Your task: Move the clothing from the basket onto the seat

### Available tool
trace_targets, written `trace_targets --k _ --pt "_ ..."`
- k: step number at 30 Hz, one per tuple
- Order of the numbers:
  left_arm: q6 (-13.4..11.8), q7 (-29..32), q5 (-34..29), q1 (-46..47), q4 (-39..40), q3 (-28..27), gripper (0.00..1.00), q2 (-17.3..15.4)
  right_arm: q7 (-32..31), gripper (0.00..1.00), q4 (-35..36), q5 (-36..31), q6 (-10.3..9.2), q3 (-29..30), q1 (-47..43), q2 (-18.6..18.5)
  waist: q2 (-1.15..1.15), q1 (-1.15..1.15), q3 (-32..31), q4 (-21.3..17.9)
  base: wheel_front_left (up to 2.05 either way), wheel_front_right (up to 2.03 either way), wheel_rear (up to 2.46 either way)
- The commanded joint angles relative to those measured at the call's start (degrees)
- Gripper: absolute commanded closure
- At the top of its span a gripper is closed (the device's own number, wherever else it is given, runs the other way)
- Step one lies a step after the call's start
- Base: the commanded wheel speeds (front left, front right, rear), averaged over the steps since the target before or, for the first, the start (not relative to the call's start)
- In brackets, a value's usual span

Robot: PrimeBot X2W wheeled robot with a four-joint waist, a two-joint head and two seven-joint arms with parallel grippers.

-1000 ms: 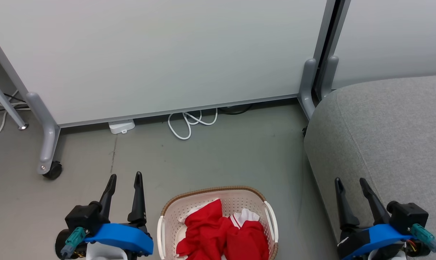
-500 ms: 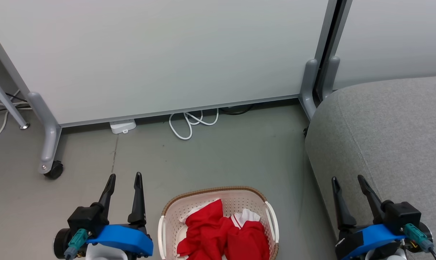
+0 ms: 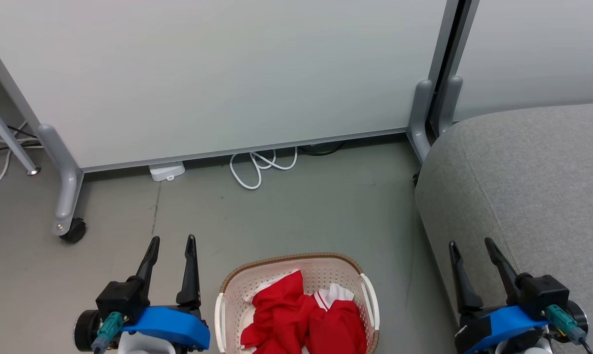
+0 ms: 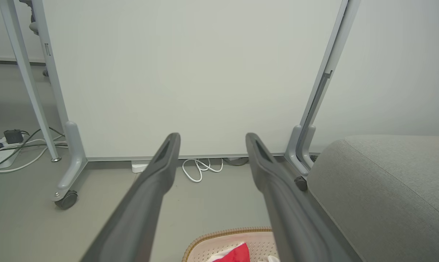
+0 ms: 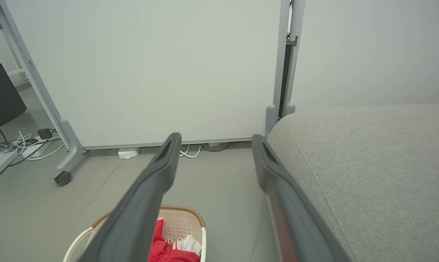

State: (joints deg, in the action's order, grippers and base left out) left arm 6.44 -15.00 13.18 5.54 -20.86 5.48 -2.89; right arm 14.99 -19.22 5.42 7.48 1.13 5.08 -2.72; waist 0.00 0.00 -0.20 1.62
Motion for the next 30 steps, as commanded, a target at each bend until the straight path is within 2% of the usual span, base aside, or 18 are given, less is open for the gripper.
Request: trace_targets --k 1,10,16,24,30 --pt "-0.12 -0.28 0.25 0.51 0.08 -0.16 0.00 -0.01 0.30 0.00 0.13 -0.05 0.02 0.02 0.24 -0.29 0.00 0.00 0.02 0.01 0.00 0.00 0.00" --pt "-0.33 -0.28 0.51 -0.16 0.08 -0.40 0.00 0.00 0.26 0.00 -0.06 0.19 0.03 -0.90 0.67 -0.29 0.00 0.00 0.52 -1.04 0.00 0.00 0.00" --pt "-0.65 -0.23 1.28 0.24 0.22 -0.78 0.00 0.00 0.11 0.00 0.48 0.41 0.02 -3.21 1.92 -0.28 0.00 0.00 2.64 -3.65 0.00 0.00 0.00" --pt "-0.24 -0.23 0.94 3.73 -2.24 -1.06 0.00 0.00 -0.58 0.00 1.85 -0.26 0.02 -7.89 4.82 -0.24 0.00 0.00 8.02 -8.25 0.00 0.00 0.00" --pt "0.07 -0.22 0.19 8.53 -7.79 -0.90 0.00 -1.02 -0.24 0.00 3.30 1.59 0.02 -9.72 8.00 -0.21 0.00 0.00 14.52 -12.36 0.00 0.00 0.00"
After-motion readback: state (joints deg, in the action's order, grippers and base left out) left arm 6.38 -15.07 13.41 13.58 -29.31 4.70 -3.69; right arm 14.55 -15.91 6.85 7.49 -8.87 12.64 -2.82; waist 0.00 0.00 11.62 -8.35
